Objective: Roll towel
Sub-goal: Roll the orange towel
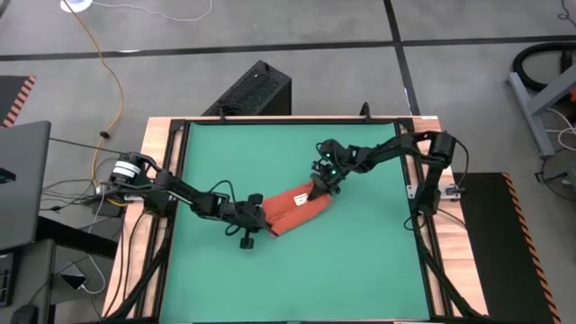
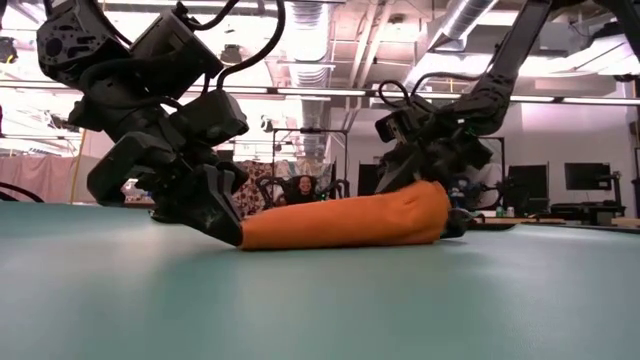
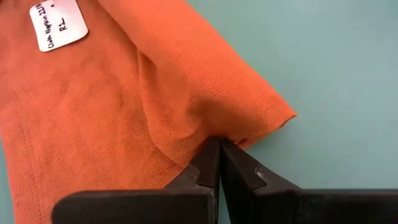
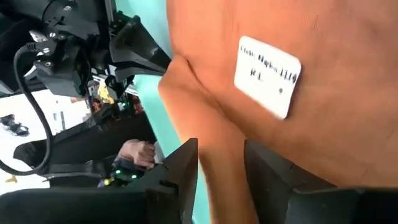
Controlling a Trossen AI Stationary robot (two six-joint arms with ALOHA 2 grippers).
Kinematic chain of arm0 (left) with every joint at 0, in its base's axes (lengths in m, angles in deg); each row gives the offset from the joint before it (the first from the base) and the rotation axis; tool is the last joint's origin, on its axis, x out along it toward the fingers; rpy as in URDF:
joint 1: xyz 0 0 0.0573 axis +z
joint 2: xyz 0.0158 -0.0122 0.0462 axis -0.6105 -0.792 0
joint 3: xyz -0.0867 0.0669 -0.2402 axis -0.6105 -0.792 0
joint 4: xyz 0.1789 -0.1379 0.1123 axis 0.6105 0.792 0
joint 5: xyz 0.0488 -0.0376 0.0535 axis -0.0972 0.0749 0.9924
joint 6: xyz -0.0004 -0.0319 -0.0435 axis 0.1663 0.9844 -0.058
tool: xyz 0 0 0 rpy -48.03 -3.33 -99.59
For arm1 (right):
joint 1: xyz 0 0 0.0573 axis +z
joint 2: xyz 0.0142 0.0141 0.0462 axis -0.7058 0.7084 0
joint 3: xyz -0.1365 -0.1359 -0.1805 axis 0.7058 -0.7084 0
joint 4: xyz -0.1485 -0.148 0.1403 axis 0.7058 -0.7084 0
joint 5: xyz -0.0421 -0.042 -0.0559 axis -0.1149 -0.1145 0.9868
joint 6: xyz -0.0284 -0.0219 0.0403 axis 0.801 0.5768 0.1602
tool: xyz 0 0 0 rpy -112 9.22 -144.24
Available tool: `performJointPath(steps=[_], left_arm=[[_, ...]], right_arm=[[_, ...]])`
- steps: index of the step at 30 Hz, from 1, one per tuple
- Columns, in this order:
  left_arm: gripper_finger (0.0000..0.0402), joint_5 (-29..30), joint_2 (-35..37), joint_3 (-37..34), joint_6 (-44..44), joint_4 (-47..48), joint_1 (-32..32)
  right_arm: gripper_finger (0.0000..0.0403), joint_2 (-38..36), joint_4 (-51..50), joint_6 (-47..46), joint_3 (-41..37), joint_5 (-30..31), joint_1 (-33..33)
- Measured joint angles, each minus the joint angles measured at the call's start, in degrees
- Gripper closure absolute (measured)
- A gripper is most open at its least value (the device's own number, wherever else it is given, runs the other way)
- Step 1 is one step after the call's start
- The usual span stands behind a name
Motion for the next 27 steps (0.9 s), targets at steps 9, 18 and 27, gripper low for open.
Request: performJointPath(steps=[9, 18, 27], left_arm=[[0.0401, -2.1, 0.0, 0.0, 0.1, 0.3, 1.0], [0.0402, -3.4, 0.0, -0.1, 1.1, 0.4, 2.1], [0.0401, -5.6, -0.1, -0.1, 3.1, 0.4, 3.7]], right_arm=[[0.0261, -7.8, -2.0, 10.9, -0.2, 4.2, -5.4], [0.029, -23.5, -20.5, 51.3, -0.7, 25.8, 7.8], [0.0297, -24.4, -17.5, 58.9, -0.7, 65.1, 35.4]])
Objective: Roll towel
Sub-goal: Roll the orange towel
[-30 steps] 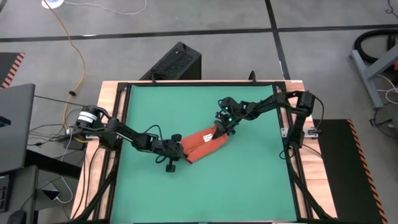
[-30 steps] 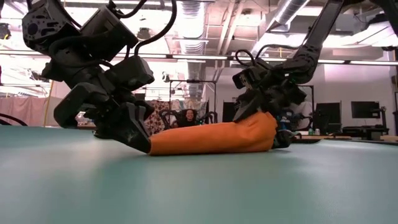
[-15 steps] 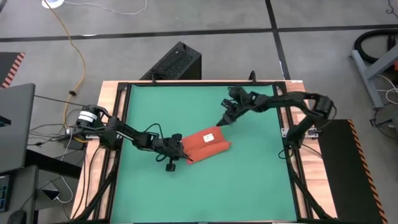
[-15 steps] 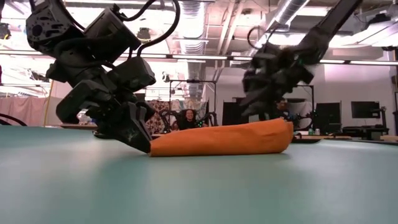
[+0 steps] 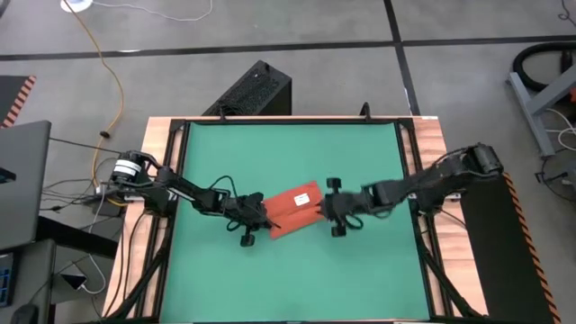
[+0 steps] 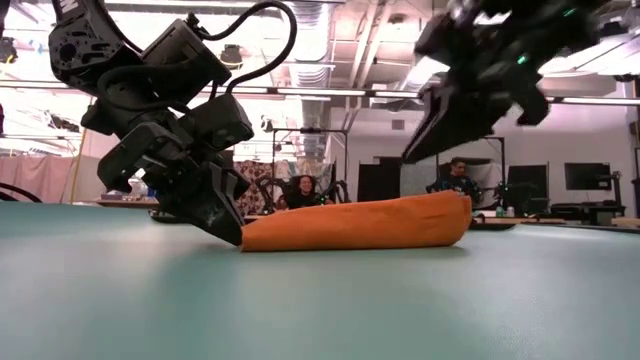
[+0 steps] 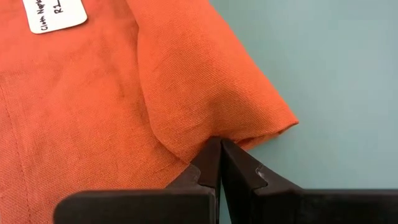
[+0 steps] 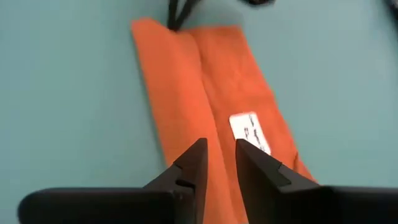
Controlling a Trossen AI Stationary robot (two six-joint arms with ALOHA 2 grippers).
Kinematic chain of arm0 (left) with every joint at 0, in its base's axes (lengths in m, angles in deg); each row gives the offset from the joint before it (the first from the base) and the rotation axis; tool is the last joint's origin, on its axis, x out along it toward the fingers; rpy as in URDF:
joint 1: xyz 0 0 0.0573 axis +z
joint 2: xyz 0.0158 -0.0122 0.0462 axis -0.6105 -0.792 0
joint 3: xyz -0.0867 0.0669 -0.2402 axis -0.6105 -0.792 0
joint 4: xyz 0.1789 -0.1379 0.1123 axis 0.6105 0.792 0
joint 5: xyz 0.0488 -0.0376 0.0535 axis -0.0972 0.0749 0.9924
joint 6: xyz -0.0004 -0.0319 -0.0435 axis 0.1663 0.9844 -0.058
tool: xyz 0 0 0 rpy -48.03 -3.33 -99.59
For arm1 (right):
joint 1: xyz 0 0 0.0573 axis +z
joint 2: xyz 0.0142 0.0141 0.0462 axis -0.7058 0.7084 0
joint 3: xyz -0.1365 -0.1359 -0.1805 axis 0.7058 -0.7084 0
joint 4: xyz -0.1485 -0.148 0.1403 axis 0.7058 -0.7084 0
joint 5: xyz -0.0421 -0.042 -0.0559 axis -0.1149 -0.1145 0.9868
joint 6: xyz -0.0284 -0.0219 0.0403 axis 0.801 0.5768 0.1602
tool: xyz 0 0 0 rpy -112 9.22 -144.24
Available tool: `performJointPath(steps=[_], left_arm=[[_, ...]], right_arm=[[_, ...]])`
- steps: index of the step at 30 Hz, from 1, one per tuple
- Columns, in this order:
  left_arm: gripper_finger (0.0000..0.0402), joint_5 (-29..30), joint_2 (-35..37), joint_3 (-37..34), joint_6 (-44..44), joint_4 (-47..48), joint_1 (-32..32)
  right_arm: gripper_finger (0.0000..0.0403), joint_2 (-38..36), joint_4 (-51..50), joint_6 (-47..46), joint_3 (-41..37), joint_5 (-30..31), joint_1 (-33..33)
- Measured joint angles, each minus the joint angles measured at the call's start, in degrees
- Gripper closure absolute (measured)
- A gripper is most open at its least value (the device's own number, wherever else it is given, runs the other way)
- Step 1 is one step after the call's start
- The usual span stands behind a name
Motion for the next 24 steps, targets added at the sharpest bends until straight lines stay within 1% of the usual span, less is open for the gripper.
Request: performJointPath(steps=[2, 4, 9, 13, 16, 21, 24], left_arm=[[0.0402, 0.0, 0.0, 0.0, 0.1, 0.0, 0.0], [0.0402, 0.0, 0.0, 0.0, 0.1, 0.0, 0.0], [0.0402, -0.8, 0.0, 0.0, 0.9, -0.1, 0.1], [0.0401, -1.2, 0.0, 0.0, 1.8, 0.0, 0.1], [0.0402, -1.3, 0.0, 0.0, 2.1, 0.0, 0.1], [0.0402, -1.6, 0.0, 0.0, 1.9, 0.0, 0.1], [0.0401, -1.8, 0.0, 0.0, 1.8, 0.0, 0.1]], right_arm=[[0.0308, -0.1, 0.4, -0.1, 0.1, 4.1, 3.3], [0.0325, 1.1, 0.4, -1.0, 0.1, 5.5, 4.7], [0.0368, 5.4, 0.7, -0.9, 0.1, 5.5, 4.9], [0.0393, 8.3, 0.6, -0.5, 0.1, 3.2, 4.0], [0.0396, 9.1, 0.8, -0.2, 0.2, 3.1, 2.9], [0.0385, 9.2, 0.9, -0.2, 1.3, 3.0, 0.2], [0.0385, 9.2, 1.0, 0.1, 1.7, 1.4, -1.9]])
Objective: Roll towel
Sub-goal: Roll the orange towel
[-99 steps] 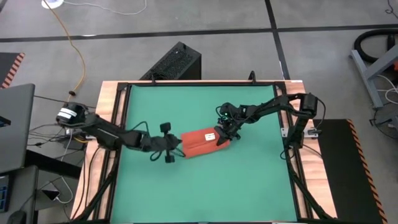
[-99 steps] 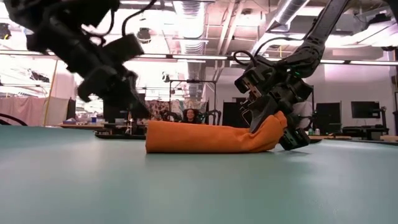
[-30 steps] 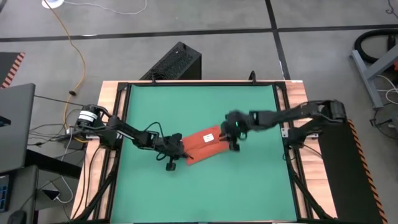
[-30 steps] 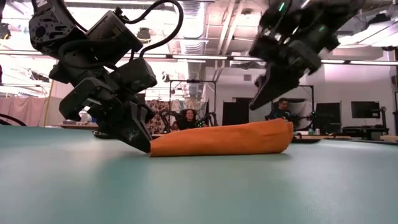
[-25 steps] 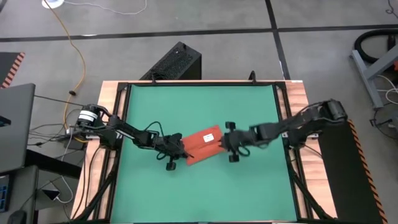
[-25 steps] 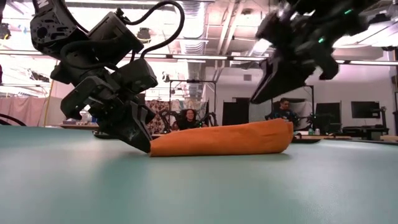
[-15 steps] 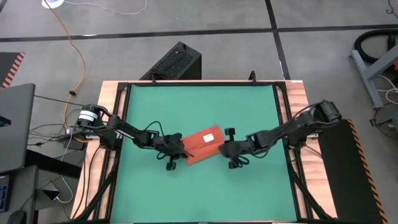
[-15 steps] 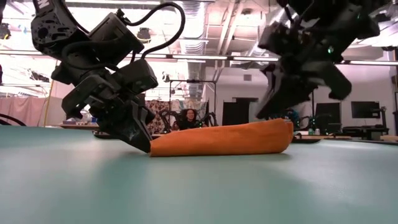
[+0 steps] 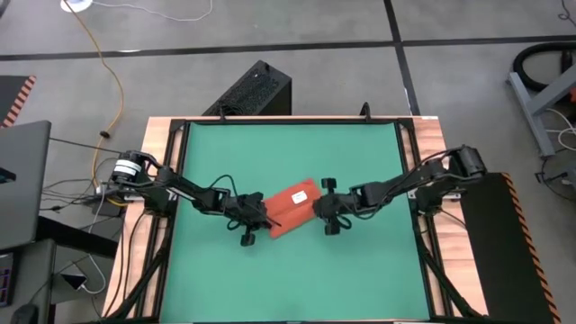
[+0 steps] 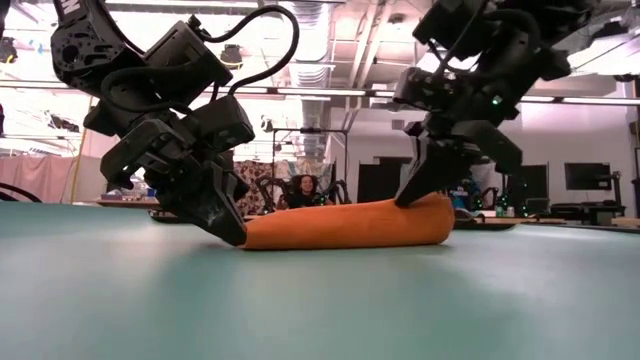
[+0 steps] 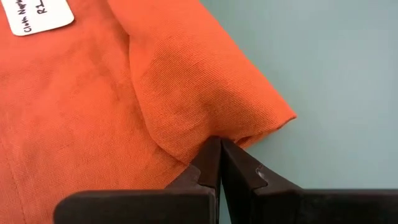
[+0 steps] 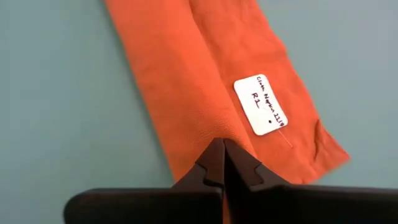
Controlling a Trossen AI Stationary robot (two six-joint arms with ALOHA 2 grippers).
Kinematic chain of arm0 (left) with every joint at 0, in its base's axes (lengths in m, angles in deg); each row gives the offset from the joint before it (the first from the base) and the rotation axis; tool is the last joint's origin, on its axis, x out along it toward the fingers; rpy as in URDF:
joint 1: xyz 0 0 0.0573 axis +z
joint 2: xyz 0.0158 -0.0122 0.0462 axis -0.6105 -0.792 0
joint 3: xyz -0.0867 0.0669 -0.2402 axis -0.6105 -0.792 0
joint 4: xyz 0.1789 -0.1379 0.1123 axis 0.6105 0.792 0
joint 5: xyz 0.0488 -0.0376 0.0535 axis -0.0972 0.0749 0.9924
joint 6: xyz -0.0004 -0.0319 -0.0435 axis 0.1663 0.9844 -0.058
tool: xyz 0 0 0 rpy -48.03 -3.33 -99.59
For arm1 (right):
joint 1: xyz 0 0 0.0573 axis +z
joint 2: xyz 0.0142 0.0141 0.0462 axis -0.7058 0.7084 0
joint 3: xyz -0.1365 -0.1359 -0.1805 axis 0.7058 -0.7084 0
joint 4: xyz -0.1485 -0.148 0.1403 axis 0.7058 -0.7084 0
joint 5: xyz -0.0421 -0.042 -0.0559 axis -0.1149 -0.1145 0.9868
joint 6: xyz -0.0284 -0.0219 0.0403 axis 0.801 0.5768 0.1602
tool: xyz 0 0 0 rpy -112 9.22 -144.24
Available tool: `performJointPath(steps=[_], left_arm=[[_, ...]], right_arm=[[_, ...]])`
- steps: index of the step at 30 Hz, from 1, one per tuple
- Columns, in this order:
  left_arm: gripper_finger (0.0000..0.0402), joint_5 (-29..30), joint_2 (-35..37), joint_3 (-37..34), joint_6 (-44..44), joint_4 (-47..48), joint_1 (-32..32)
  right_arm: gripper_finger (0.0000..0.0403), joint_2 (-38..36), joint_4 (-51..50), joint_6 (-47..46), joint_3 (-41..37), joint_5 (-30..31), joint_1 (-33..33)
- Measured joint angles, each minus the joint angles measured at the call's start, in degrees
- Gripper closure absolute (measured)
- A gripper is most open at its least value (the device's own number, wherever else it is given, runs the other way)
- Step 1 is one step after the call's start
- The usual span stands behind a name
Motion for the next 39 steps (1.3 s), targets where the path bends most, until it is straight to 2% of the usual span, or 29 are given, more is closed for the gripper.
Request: performJointPath(steps=[8, 14, 17, 21, 26, 32, 39], left_arm=[[0.0402, -0.7, 0.0, 0.0, -0.2, 0.0, 0.0], [0.0402, -0.8, 0.0, 0.0, -0.1, 0.0, 0.0], [0.0402, -0.8, 0.0, 0.0, 0.0, 0.3, 0.0], [0.0401, -0.8, 0.0, 0.0, -0.1, 0.5, 0.0], [0.0402, -0.8, 0.0, 0.0, -0.1, 0.5, 0.0], [0.0401, -1.0, 0.0, 0.0, 0.1, 0.5, 0.0], [0.0401, -3.0, 0.0, 0.0, 0.9, 0.8, 0.3]], right_arm=[[0.0388, 0.0, 4.1, 1.3, 0.0, -6.1, -5.1], [0.0389, 3.8, 8.0, 2.3, 0.0, -8.6, -6.3], [0.039, 3.9, 8.3, 2.8, 0.5, -4.6, -4.9], [0.039, -2.1, 8.2, 4.7, 2.2, -0.2, -1.5], [0.039, -6.5, 1.8, 3.3, 2.2, 0.4, 2.8], [0.039, -0.4, -1.2, 1.6, 2.0, 0.3, 5.6], [0.039, 5.1, -1.1, 2.5, 2.1, 2.9, 3.0]])
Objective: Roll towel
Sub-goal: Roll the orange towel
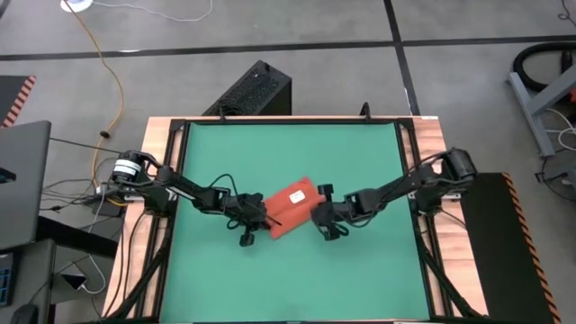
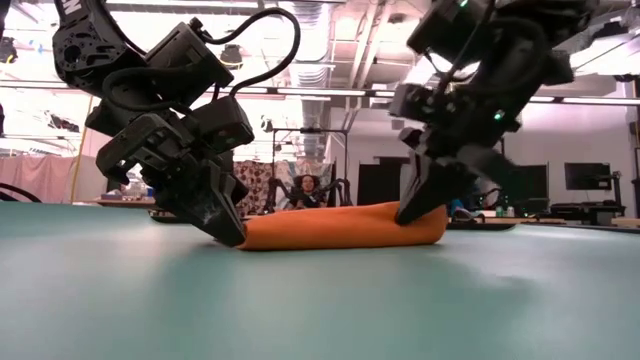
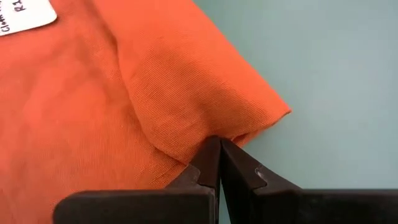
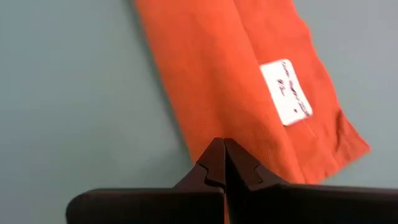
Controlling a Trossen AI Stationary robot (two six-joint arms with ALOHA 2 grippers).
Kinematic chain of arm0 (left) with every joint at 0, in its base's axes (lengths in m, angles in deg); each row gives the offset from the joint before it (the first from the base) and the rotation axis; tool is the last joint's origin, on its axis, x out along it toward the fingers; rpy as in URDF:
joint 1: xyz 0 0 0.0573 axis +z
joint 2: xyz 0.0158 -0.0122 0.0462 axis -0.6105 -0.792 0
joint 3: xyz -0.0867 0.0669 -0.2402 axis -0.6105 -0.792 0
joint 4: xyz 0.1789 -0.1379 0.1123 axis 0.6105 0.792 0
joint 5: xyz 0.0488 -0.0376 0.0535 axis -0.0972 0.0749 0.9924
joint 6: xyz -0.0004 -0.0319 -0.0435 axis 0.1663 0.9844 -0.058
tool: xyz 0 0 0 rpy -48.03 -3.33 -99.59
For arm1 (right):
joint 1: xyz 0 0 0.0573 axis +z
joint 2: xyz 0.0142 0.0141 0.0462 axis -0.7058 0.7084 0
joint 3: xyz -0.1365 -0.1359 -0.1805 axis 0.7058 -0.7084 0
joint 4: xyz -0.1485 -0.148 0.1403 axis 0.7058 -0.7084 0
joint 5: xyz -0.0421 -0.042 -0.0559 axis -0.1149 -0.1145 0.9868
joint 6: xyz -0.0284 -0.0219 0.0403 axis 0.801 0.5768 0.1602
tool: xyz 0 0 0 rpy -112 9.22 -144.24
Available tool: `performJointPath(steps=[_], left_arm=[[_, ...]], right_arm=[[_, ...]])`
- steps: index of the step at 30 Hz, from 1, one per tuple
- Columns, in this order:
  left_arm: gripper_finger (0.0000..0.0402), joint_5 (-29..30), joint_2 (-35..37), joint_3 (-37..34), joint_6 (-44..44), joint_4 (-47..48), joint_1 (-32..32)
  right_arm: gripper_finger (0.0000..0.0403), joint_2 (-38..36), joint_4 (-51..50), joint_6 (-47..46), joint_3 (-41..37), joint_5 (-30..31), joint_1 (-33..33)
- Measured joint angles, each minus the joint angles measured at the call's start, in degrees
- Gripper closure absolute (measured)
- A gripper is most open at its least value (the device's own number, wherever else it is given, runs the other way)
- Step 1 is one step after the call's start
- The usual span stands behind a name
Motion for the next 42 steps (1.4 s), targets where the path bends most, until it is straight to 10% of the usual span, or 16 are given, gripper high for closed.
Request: performJointPath(steps=[37, 42], left_arm=[[0.0401, -6.9, 0.1, 1.0, -7.2, 6.6, 3.9], [0.0401, -6.9, 0.1, 1.7, -9.5, 8.3, 4.2]], right_arm=[[0.0391, -1.1, 10.9, 10.8, 2.7, -6.3, -11.3], [0.0391, -0.7, 4.8, 16.5, 4.7, -18.5, -17.1]])
